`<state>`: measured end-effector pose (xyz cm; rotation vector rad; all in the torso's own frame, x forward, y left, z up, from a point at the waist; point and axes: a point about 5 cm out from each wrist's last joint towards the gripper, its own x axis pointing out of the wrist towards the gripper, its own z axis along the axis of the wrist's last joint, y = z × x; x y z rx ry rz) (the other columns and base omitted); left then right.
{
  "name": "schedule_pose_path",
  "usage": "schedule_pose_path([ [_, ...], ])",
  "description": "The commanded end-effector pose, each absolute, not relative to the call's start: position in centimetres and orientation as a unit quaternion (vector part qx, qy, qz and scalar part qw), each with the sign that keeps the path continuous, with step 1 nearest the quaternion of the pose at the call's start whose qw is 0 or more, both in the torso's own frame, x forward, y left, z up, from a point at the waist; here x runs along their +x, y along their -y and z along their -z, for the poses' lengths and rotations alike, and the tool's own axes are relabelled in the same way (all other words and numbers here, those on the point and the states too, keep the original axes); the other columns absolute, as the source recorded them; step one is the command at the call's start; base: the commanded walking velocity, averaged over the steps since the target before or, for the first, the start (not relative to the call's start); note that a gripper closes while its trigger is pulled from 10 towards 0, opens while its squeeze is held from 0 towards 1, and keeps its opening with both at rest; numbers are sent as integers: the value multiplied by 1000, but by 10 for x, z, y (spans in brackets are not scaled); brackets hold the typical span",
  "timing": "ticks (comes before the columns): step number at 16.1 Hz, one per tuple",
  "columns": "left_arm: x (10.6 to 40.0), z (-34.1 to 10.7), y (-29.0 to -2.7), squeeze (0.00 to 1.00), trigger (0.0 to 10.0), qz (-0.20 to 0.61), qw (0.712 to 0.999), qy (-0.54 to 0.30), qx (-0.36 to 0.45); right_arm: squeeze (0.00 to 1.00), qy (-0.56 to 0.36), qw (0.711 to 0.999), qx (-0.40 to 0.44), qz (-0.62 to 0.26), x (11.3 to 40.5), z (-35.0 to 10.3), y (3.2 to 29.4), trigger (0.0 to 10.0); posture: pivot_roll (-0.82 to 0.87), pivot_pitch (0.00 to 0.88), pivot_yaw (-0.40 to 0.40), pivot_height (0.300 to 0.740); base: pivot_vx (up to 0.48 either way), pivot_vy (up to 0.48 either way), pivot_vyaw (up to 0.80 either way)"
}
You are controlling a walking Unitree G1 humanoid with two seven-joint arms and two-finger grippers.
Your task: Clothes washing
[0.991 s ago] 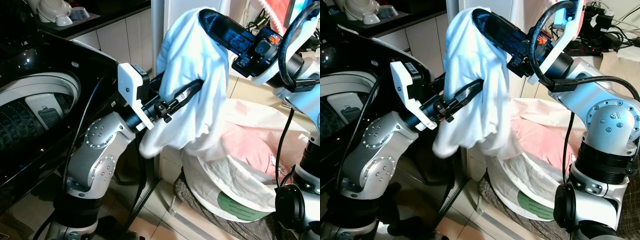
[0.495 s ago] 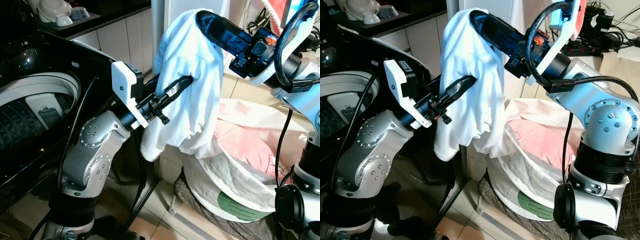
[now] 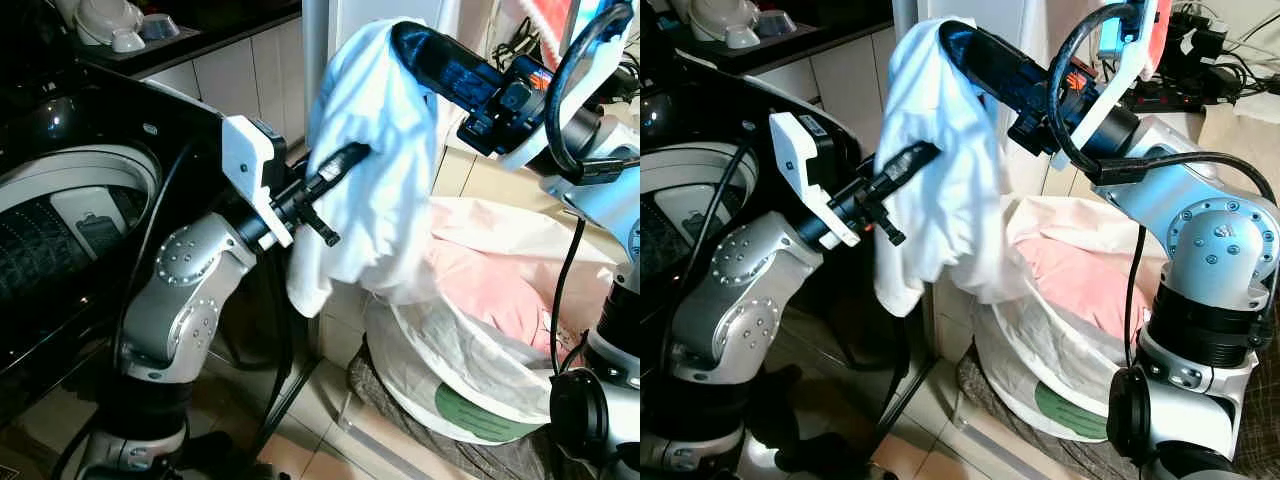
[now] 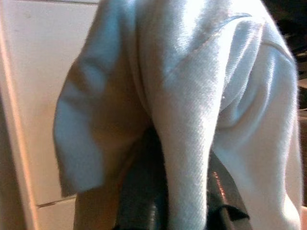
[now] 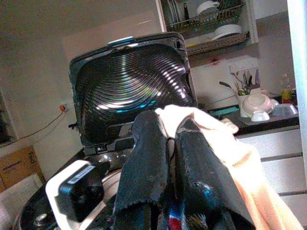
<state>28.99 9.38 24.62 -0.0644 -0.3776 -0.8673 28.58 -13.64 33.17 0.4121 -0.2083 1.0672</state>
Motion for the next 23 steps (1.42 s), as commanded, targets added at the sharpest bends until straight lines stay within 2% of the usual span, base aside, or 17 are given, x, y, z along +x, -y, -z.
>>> schedule_pose_path([
  [1,297,-252,-105,0,0,388,902,188,-13,800,113,828,199,-512,283,-337,136,1608,2,0,3,740,0,0,0],
  [2,310,-258,-122,0,0,348,918,190,15,1000,112,829,197,-510,283,-337,136,8471,1,0,3,740,0,0,0],
  [3,316,-261,-130,0,0,325,926,189,27,1000,111,829,201,-511,284,-337,136,10000,3,0,2,740,0,0,0],
  [4,323,-265,-139,0,0,297,935,188,43,1000,111,828,202,-510,284,-337,136,10000,4,0,1,740,0,0,0],
  [5,350,-288,-178,0,0,166,959,190,127,824,103,840,188,-499,286,-333,135,10000,8,0,-6,740,0,0,0],
  [6,357,-299,-193,0,0,117,961,194,155,824,99,845,180,-494,287,-331,134,10000,7,0,-7,740,0,0,0],
  [7,368,-327,-222,0,0,19,953,200,226,0,80,855,132,-494,285,-322,126,10000,2,0,-2,740,0,0,0],
  [9,373,-362,-260,0,0,-117,919,196,322,0,55,852,83,-513,277,-310,112,10000,-6,0,7,740,0,0,0],
  [12,375,-381,-278,0,0,-174,897,198,354,0,46,850,81,-519,272,-304,106,10000,-11,0,14,740,0,0,0],
  [13,375,-385,-283,0,0,-199,883,195,379,0,46,852,82,-514,272,-302,106,10000,-12,0,14,740,0,0,0],
  [15,373,-393,-299,0,0,-264,836,185,444,0,48,859,79,-503,273,-299,107,10000,-13,0,18,740,0,0,0],
  [16,375,-379,-310,0,0,-284,815,137,486,0,40,863,71,-499,272,-293,105,10000,-13,0,18,740,0,0,0],
  [17,377,-370,-313,0,0,-278,819,110,489,0,36,864,67,-498,272,-291,103,10000,-12,0,16,740,0,0,0],
  [18,384,-317,-322,0,6431,-254,831,-14,494,0,15,868,53,-493,272,-279,97,10000,-9,0,12,740,0,0,0],
  [19,384,-293,-326,0,10000,-243,837,-66,486,0,6,871,49,-489,272,-274,95,10000,-7,0,9,740,0,0,0],
  [20,384,-285,-327,0,10000,-237,841,-83,479,0,3,872,48,-487,273,-272,94,10000,-7,0,9,740,0,0,0],
  [23,380,-232,-326,0,10000,-168,888,-196,380,0,-11,876,44,-481,272,-265,92,10000,-10,0,11,740,0,0,0],
])
